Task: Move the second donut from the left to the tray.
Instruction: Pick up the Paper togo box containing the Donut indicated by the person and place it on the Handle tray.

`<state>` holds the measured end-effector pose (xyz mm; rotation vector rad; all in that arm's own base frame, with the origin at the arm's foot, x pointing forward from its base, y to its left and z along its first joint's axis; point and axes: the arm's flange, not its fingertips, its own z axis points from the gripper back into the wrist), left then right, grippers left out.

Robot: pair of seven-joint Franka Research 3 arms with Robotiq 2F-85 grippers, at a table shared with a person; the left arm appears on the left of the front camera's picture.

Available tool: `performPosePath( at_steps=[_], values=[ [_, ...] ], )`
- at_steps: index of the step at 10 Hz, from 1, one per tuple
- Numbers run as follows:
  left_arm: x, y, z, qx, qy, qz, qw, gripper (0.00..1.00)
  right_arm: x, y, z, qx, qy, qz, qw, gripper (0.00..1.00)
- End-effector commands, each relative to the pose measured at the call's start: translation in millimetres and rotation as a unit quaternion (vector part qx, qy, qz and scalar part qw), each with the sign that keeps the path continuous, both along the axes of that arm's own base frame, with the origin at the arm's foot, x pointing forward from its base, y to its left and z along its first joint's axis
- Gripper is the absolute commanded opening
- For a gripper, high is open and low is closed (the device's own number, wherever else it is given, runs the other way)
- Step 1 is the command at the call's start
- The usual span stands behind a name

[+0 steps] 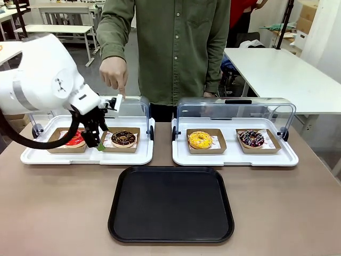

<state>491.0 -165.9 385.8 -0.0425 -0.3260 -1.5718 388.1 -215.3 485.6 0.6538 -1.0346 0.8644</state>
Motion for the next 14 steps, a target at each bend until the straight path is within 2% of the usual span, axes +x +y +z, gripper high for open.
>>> performPosePath(
  at_steps=[1,7,9,12,14],
  values=[
    [9,-6,-5,0.025,-0.002,0.013,1.000,1.00,0,0,2,0.002,-0.004,0.002,1.000,1.00],
    [4,-3,-10,0.010,0.001,0.001,1.000,1.00,0,0,2,0.002,-0.004,0.002,1.000,1.00],
    [11,-4,-19,0.022,0.000,0.008,1.000,1.00,0,0,2,0.002,-0.004,0.002,1.000,1.00],
    [15,-4,-28,0.039,-0.031,0.022,0.999,1.00,0,0,2,0.002,-0.004,0.002,1.000,1.00],
    [22,-4,-40,0.054,-0.028,0.024,0.998,1.00,0,0,2,0.002,-0.004,0.002,1.000,1.00]
  ],
)
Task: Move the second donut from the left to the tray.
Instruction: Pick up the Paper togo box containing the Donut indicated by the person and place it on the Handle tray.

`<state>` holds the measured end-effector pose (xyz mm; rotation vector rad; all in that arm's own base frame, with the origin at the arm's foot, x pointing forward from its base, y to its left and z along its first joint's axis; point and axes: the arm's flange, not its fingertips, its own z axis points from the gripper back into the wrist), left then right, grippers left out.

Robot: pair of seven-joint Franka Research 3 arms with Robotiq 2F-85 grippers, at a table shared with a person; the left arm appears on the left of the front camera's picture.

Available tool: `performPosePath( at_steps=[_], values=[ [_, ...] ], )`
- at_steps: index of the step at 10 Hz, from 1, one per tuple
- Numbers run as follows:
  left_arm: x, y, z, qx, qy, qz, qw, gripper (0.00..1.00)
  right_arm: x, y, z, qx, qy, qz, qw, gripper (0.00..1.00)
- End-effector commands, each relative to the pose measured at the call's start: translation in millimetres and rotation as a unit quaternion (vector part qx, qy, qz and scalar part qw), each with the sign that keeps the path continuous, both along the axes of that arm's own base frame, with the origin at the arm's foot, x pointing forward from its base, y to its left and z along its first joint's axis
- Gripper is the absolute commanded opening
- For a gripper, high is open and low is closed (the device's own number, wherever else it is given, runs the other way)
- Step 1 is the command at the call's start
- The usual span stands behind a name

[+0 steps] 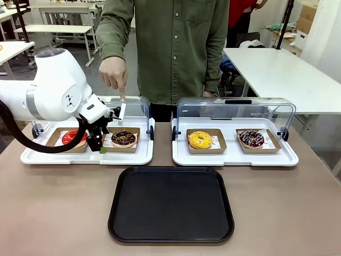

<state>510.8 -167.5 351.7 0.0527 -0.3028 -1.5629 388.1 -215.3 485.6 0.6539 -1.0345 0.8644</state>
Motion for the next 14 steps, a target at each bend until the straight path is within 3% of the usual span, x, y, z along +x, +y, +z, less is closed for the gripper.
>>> performPosePath(
  at_steps=[1,4,13,14],
  values=[
    [6,-2,-10,0.020,-0.006,0.013,1.000,1.00,0,0,2,0.002,-0.004,0.002,1.000,1.00],
    [17,0,-19,0.030,-0.021,0.015,0.999,1.00,0,0,2,0.002,-0.004,0.002,1.000,1.00],
    [35,-3,-38,0.040,0.011,-0.007,0.999,1.00,0,0,2,0.002,-0.004,0.002,1.000,1.00],
    [34,-3,-38,0.048,0.018,0.000,0.999,0.55,0,0,2,0.002,-0.004,0.002,1.000,1.00]
  ],
)
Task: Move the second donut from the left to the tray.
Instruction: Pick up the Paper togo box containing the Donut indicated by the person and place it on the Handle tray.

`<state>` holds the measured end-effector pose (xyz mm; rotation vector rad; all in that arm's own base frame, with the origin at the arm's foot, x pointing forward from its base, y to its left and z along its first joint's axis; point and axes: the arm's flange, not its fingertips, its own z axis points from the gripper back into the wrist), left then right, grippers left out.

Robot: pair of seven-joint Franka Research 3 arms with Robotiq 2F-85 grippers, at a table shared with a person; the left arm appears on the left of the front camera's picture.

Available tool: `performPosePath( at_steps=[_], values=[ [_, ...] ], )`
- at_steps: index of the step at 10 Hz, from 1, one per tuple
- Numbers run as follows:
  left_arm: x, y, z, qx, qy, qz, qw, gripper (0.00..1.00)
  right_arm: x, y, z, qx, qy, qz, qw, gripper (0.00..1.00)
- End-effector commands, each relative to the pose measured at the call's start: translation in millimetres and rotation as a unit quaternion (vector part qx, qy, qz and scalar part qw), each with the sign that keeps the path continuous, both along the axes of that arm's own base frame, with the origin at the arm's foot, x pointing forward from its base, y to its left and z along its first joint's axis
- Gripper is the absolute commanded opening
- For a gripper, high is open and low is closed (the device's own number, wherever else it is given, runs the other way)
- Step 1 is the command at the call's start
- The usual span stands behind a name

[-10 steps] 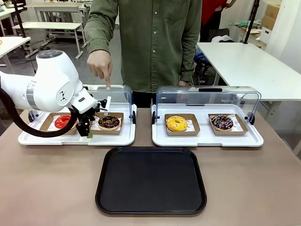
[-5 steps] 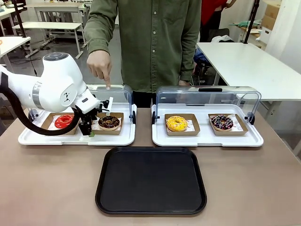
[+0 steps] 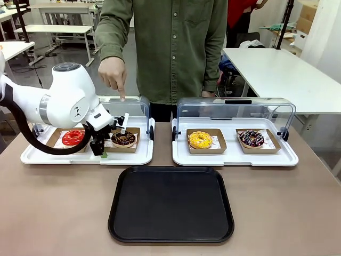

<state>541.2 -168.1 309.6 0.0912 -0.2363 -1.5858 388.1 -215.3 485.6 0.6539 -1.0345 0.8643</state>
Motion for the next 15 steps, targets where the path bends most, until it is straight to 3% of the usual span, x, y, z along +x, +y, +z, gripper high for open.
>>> performPosePath(
  at_steps=[1,2,4,5,7,12,13,15],
  values=[
    [4,-3,5,0.013,0.013,0.007,1.000,0.42,0,0,2,0.002,-0.004,0.002,1.000,1.00],
    [4,-3,5,0.014,0.014,0.008,1.000,0.00,0,0,2,0.002,-0.004,0.002,1.000,1.00],
    [2,-3,8,0.013,0.019,0.005,1.000,0.00,0,0,2,0.002,-0.004,0.002,1.000,1.00],
    [0,-3,10,0.010,0.022,0.004,1.000,0.16,0,0,2,0.002,-0.004,0.002,1.000,1.00],
    [-1,-3,10,0.004,0.037,-0.007,0.999,0.00,0,0,2,0.002,-0.004,0.002,1.000,1.00],
    [13,-3,6,-0.017,0.073,-0.019,0.997,0.00,0,0,2,0.002,-0.004,0.002,1.000,1.00],
    [-1,-8,8,0.009,0.045,-0.015,0.999,0.00,0,0,2,0.002,-0.004,0.002,1.000,1.00],
    [-1,-8,8,0.009,0.045,-0.015,0.999,0.00,0,0,2,0.002,-0.004,0.002,1.000,1.00]
  ],
)
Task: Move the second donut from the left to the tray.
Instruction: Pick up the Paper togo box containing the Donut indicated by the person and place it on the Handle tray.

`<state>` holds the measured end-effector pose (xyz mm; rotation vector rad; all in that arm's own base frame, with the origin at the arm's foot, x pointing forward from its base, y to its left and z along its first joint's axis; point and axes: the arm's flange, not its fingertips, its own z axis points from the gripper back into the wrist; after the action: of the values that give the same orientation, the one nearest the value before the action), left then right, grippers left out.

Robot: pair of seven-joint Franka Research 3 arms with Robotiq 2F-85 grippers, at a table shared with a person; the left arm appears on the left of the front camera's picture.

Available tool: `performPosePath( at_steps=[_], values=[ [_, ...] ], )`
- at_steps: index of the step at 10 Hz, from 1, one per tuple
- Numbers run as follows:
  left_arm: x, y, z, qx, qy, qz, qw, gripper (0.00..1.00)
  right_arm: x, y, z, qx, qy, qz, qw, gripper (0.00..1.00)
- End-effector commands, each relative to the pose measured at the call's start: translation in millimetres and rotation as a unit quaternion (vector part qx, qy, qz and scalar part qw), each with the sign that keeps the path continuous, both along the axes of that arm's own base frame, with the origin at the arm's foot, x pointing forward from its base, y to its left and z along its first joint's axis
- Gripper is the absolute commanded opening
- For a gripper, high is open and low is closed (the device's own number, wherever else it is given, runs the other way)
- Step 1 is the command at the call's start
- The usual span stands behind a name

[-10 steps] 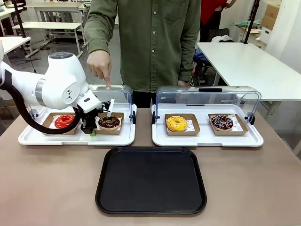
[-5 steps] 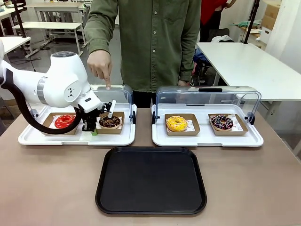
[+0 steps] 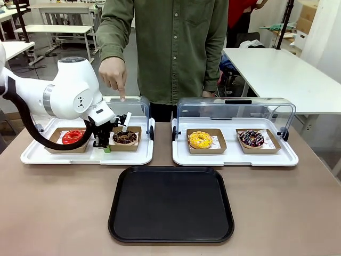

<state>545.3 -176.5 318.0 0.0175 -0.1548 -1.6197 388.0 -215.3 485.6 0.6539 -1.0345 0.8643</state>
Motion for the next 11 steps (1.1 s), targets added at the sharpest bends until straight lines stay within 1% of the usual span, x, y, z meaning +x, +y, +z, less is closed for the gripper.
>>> performPosePath(
  at_steps=[1,2,3,5,6,8,9,10,11],
  values=[
    [-5,1,0,0.005,-0.004,0.001,1.000,0.00,0,0,2,0.002,-0.004,0.002,1.000,1.00],
    [0,0,0,0.000,0.000,0.000,1.000,0.02,0,0,2,0.002,-0.004,0.002,1.000,1.00],
    [-8,-3,14,-0.009,-0.015,-0.007,1.000,0.02,0,0,2,0.002,-0.004,0.002,1.000,1.00],
    [-38,2,47,-0.017,-0.053,0.014,0.998,0.02,0,0,2,0.002,-0.004,0.002,1.000,1.00],
    [-51,5,61,-0.018,-0.062,0.023,0.998,0.02,0,0,2,0.002,-0.004,0.002,1.000,1.00],
    [-83,7,79,-0.016,-0.078,0.036,0.996,0.02,0,0,2,0.002,-0.004,0.002,1.000,1.00],
    [-107,5,86,-0.025,-0.078,0.042,0.996,0.02,0,0,2,0.002,-0.004,0.002,1.000,1.00],
    [-129,-5,85,-0.027,-0.079,0.037,0.996,0.02,0,0,2,0.002,-0.004,0.002,1.000,1.00],
    [-153,-13,85,-0.026,-0.086,0.050,0.995,0.02,0,0,2,0.002,-0.004,0.002,1.000,1.00]
  ],
)
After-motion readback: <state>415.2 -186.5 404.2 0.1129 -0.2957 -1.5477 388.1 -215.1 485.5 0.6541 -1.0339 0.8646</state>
